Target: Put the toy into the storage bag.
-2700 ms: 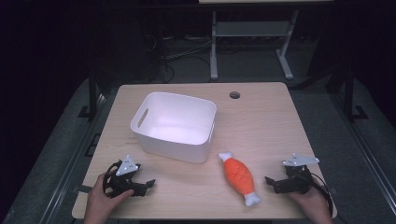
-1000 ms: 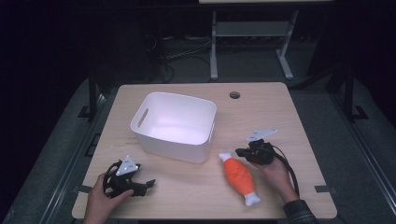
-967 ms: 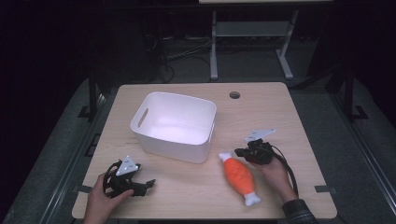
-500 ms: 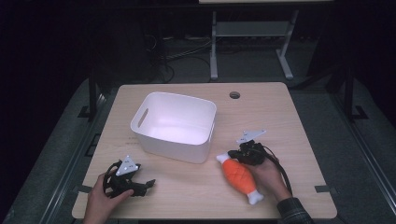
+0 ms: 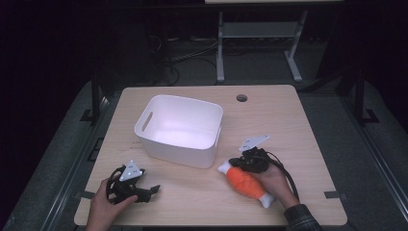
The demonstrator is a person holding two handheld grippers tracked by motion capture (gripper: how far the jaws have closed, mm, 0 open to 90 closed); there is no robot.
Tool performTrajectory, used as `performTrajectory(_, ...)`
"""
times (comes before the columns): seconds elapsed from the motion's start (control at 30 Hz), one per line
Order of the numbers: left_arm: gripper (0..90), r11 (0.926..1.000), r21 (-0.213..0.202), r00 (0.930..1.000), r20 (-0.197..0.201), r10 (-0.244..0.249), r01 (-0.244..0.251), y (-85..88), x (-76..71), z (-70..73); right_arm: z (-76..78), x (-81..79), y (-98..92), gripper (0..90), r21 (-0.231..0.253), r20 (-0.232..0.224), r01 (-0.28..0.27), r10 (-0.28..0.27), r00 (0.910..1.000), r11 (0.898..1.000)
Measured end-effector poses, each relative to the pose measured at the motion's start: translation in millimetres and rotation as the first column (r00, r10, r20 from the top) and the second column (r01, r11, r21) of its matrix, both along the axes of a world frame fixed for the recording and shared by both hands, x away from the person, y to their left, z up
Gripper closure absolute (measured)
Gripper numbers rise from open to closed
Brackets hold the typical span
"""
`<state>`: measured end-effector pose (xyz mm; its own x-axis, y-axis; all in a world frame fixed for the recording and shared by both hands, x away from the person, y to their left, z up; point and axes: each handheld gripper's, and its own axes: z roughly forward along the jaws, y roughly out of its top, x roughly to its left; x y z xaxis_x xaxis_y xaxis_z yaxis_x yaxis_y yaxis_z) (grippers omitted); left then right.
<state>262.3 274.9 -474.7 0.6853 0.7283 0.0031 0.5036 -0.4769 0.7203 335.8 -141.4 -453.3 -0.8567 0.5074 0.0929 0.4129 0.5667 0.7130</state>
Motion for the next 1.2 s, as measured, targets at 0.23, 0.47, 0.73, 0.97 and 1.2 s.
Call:
performTrajectory(0.23, 12.8, 1.0, 0.0, 1.0, 0.0, 0.0, 0.0, 0.0, 0.0, 0.0, 1.3, -2.0, 3.2, 86.9, -0.011, 0.009, -0.011, 0.011, 0.9999, 1.0)
performTrajectory(0.47, 12.8, 1.0, 0.0, 1.0, 0.0, 0.0, 0.0, 0.0, 0.0, 0.0, 5.6, -0.2, -8.5, 77.8, 0.013, 0.011, 0.033, -0.033, 0.9994, 0.999)
performTrajectory(0.73, 12.8, 1.0, 0.0, 1.0, 0.0, 0.0, 0.0, 0.0, 0.0, 0.0, 14.0, -0.2, -29.8, 60.0, 0.043, -0.011, 0.088, -0.088, 0.9961, 0.995)
performTrajectory(0.97, 12.8, 1.0, 0.0, 1.0, 0.0, 0.0, 0.0, 0.0, 0.0, 0.0, 19.9, -4.7, -46.1, 41.7, 0.065, -0.059, 0.134, -0.131, 0.9897, 0.989)
performTrajectory(1.2, 12.8, 1.0, -0.001, 1.0, -0.001, 0.001, -0.001, 0.0, -0.1, 0.0, 27.1, -15.4, -55.7, 25.3, 0.11, -0.081, 0.145, -0.137, 0.9873, 0.983)
